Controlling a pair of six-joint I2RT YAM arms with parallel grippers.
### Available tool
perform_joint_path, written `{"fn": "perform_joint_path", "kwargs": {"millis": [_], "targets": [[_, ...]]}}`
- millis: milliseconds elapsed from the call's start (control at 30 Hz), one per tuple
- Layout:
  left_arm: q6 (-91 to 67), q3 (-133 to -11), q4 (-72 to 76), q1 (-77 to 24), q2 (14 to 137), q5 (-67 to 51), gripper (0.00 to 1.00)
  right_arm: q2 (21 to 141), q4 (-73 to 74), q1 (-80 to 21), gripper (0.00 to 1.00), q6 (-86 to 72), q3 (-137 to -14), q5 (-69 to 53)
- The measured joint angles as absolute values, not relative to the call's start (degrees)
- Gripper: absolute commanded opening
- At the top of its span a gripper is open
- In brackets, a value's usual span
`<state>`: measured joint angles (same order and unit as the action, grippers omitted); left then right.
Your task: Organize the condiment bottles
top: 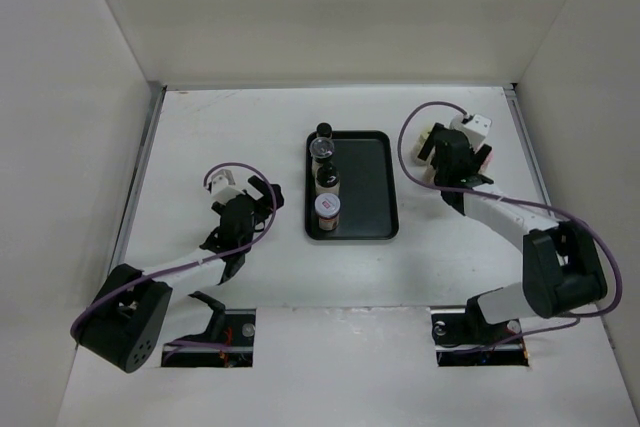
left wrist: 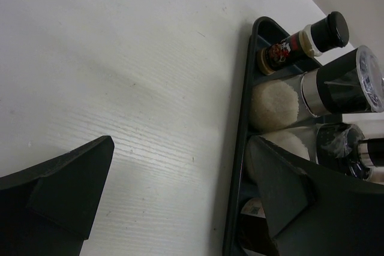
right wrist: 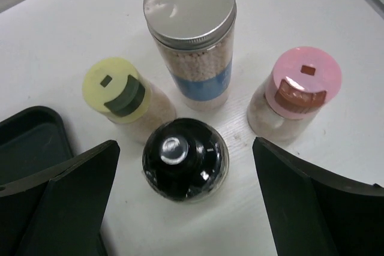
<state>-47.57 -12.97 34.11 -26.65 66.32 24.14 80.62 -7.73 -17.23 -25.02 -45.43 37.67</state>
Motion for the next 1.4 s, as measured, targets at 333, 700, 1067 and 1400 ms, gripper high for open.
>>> {"fn": "perform_joint_path", "kwargs": {"millis": [333,700,1067,1400], "targets": [[-47.57,-12.97,34.26,-26.63,66.89,23.55,1.0,89.12,-7.9,-13.5,0.67,-24.67,-49.25,29.89],[-47.53,-12.97,34.3,-26.63,66.96,23.51,1.0,80.95,-4.32,-19.29,0.56,-23.77,-46.72,32.99],[-47.33,-12.97,34.5,-26.65,67.96,23.7,1.0,85.95,-9.85,-30.61,0.58,-21.8,-58.37,30.59],[-46.94,-12.97,34.48,-26.76,67.09,23.88,1.0,106.78,-14.15,-30.35,0.61,-19.51,-68.71,25.91]]}}
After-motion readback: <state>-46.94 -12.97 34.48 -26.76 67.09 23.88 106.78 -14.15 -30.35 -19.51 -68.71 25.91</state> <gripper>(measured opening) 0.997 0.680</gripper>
